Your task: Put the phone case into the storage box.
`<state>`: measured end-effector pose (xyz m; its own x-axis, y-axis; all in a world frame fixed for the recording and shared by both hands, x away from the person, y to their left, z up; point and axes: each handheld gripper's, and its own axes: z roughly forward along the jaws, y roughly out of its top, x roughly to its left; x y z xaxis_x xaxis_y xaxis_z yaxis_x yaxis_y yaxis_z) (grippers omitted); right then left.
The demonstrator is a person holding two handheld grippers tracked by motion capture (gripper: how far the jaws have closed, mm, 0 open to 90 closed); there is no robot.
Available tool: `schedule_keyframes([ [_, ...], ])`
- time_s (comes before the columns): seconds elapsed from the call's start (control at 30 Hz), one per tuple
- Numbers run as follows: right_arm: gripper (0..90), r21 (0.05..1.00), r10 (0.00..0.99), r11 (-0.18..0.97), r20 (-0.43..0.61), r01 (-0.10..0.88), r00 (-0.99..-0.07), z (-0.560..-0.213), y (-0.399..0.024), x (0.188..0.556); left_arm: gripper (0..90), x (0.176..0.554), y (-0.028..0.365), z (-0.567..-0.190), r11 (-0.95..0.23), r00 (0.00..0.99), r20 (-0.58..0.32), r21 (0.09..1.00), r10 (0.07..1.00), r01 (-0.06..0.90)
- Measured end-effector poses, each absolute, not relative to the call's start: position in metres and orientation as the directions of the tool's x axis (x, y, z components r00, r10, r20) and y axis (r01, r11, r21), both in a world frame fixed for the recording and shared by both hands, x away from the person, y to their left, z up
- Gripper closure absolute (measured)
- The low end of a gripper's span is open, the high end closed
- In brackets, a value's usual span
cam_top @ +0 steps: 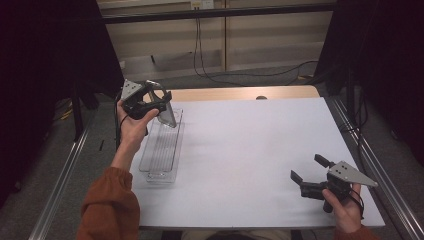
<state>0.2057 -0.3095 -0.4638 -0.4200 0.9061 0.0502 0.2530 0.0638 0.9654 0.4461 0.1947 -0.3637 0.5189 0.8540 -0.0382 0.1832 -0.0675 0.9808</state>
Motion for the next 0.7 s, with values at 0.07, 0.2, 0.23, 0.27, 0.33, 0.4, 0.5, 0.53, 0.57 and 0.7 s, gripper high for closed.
schedule_keyframes([
  [0.07,0.0,0.966,0.907,0.065,0.048,0.251,-0.419,-0.464,-0.31,0.206,11.7,0.448,0.193,-0.366,-0.058,0.512,-0.046,0.981,0.858,0.185],
  [0.2,0.0,0.966,0.907,0.068,0.045,0.25,-0.42,-0.464,-0.31,0.206,11.7,0.45,0.191,-0.367,-0.057,0.504,-0.039,0.983,0.863,0.173],
  [0.23,0.0,0.966,0.907,0.066,0.047,0.251,-0.418,-0.464,-0.31,0.206,11.7,0.451,0.191,-0.368,-0.051,0.503,-0.043,0.984,0.863,0.172],
  [0.27,0.0,0.966,0.907,0.065,0.047,0.251,-0.418,-0.464,-0.31,0.206,11.7,0.452,0.191,-0.369,-0.064,0.501,-0.033,0.983,0.865,0.175],
  [0.33,0.0,0.966,0.908,0.059,0.052,0.251,-0.415,-0.464,-0.309,0.206,11.7,0.454,0.19,-0.371,-0.05,0.494,-0.046,0.982,0.868,0.18],
  [0.4,0.0,0.967,0.906,0.065,0.048,0.248,-0.421,-0.464,-0.309,0.206,11.7,0.457,0.191,-0.373,-0.057,0.484,-0.042,0.981,0.874,0.187],
  [0.5,0.0,0.966,0.903,0.073,0.041,0.247,-0.427,-0.464,-0.31,0.205,11.7,0.46,0.19,-0.377,-0.054,0.48,-0.05,0.978,0.876,0.201],
  [0.53,0.0,0.966,0.904,0.073,0.041,0.247,-0.427,-0.463,-0.309,0.205,11.7,0.461,0.189,-0.378,-0.044,0.477,-0.06,0.978,0.877,0.204],
  [0.57,0.0,0.966,0.904,0.075,0.039,0.246,-0.427,-0.463,-0.309,0.205,11.7,0.462,0.189,-0.379,-0.052,0.474,-0.054,0.977,0.879,0.208],
  [0.7,0.0,0.967,0.904,0.076,0.036,0.244,-0.426,-0.463,-0.309,0.205,11.7,0.466,0.186,-0.383,-0.065,0.477,-0.045,0.975,0.878,0.211],
])
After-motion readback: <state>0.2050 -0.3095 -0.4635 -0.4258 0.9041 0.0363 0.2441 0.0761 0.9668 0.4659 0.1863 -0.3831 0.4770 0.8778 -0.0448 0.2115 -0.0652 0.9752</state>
